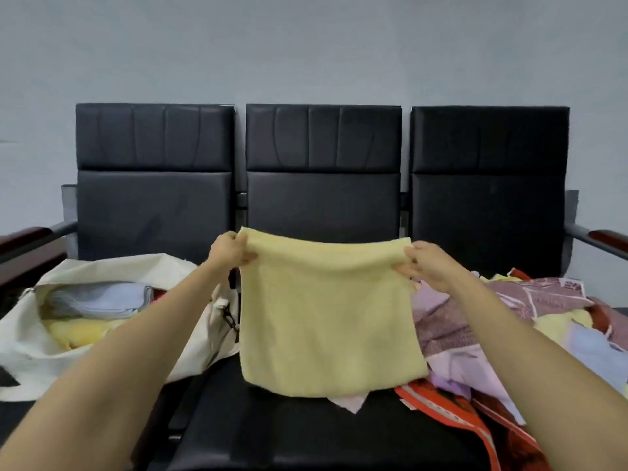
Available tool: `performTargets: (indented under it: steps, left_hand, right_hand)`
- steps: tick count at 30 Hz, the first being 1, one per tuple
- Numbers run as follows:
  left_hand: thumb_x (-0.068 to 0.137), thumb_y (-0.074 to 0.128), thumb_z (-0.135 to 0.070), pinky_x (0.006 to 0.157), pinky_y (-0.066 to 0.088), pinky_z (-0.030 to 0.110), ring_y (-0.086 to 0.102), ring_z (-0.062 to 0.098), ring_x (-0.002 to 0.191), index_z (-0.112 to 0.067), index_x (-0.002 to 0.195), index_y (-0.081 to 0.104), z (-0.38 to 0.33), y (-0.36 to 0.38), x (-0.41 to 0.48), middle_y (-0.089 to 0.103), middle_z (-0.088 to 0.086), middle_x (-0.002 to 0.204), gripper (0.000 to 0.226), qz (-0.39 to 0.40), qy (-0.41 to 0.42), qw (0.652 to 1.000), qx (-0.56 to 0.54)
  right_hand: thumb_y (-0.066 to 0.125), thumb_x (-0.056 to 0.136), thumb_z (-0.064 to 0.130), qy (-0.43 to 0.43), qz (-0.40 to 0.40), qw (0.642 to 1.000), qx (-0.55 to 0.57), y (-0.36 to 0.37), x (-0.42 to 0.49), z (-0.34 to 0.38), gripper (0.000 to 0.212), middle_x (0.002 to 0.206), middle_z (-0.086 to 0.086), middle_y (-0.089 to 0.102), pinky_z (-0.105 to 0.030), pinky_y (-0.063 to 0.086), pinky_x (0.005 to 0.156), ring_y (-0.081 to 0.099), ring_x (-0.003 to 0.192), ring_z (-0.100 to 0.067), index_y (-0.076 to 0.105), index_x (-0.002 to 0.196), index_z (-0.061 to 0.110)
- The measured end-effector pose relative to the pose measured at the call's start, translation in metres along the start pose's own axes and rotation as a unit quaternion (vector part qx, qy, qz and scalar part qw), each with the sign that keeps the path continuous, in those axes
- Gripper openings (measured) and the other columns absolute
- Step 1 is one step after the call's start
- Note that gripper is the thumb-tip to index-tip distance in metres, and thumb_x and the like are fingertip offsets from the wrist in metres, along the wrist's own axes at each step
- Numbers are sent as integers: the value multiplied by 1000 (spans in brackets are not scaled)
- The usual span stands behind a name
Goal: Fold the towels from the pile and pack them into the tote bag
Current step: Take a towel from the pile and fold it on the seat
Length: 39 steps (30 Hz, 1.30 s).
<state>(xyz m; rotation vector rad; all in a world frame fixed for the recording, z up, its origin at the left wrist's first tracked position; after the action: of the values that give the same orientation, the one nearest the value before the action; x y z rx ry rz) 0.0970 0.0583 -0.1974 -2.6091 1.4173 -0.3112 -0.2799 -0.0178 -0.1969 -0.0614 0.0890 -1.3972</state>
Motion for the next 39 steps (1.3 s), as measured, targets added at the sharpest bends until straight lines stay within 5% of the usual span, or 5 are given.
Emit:
performTargets:
  steps: [3,6,11,27,39]
  left_hand:
    - [102,43,-27,81,48,27,55,21,91,-14,78,48,-83,-21,4,52,4,87,28,-13,142,977,-162]
    - [101,45,-33,94,47,33,55,18,96,-18,81,48,-117,-36,-22,55,6,94,25,20,214,948,-236]
    - [103,42,-28,77,51,23,63,10,78,-15,84,53,-81,-46,-80,61,1,84,26,6,197,960,-199]
    - [99,51,-28,68,58,36,65,27,80,-3,102,63,138,-18,-156,64,15,92,28,103,-115,985,78]
    - [94,55,-30,57,37,26,50,15,62,-7,73,62,179,18,-112,57,3,67,32,65,-105,966,228]
  right_hand:
    - [41,102,10,-192,-82,973,100,-14,-19,87,16,102,-7,62,-25,52,89,63,99,-17,55,95,8]
    - [41,102,12,-300,-91,945,93,-20,-66,117,19,95,1,64,-17,53,83,64,93,-6,58,92,16]
    - [46,100,15,-333,-122,934,-32,-31,-116,96,23,78,4,60,-21,49,71,58,76,-8,60,83,23]
    - [55,90,15,-31,2,949,-313,-24,-109,-122,25,56,0,48,-26,35,56,48,61,-14,48,66,12]
    - [62,82,18,4,-2,901,-433,-16,-55,-169,16,76,0,59,-30,34,64,54,78,-21,53,68,17]
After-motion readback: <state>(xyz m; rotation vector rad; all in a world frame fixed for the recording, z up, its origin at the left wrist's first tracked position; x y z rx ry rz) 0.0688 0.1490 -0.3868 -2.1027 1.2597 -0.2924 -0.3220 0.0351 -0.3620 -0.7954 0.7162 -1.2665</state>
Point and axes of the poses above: each hand's wrist, its own x-axis towards the middle knuckle, its own y-axis out of the palm, z = x × y, the point moved 7 cm from there along x, towards the middle knuckle
